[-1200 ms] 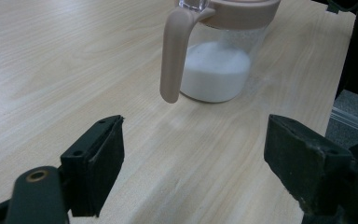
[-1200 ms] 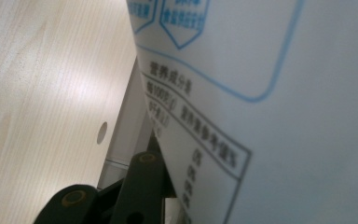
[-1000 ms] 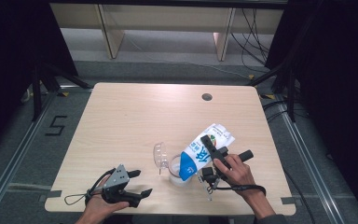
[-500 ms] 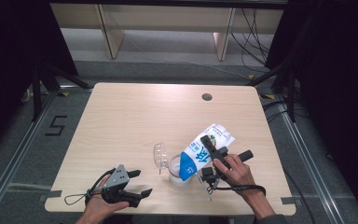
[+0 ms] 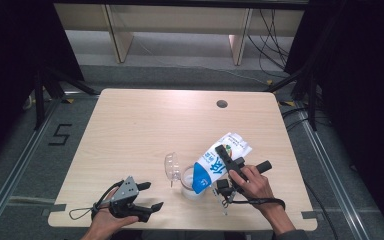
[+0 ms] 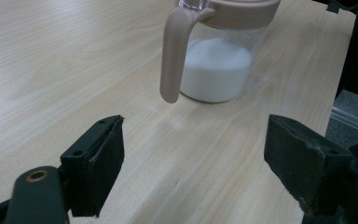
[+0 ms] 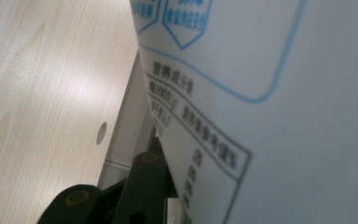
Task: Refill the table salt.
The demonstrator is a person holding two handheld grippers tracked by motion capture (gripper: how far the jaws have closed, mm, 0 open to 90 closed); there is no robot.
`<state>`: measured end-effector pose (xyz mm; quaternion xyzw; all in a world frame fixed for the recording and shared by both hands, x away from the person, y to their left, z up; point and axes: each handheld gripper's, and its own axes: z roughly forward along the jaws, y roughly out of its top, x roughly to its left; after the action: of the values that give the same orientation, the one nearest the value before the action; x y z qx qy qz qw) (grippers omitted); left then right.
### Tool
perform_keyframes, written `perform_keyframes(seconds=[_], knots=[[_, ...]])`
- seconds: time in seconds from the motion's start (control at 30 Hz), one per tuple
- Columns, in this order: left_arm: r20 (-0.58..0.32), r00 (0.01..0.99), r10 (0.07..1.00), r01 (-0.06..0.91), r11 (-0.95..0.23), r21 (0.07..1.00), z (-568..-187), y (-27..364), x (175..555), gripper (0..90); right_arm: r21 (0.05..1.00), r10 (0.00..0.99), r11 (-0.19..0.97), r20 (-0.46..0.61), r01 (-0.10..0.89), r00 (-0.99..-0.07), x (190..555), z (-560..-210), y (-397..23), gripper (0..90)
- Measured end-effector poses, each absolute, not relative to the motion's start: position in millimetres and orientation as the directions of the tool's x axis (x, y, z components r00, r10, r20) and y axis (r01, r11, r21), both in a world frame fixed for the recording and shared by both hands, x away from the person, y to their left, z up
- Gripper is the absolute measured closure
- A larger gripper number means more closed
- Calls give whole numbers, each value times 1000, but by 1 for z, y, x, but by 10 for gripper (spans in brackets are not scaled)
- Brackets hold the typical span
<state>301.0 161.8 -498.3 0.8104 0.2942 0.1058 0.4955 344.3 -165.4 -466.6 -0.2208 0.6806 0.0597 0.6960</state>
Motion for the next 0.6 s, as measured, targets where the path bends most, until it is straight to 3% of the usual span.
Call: perform_keyframes(seconds=[0.6], knots=[[-131, 802, 583, 375, -321, 869, -499, 161, 301, 198, -246, -233, 887, -969, -390, 82, 344, -465, -165, 754]])
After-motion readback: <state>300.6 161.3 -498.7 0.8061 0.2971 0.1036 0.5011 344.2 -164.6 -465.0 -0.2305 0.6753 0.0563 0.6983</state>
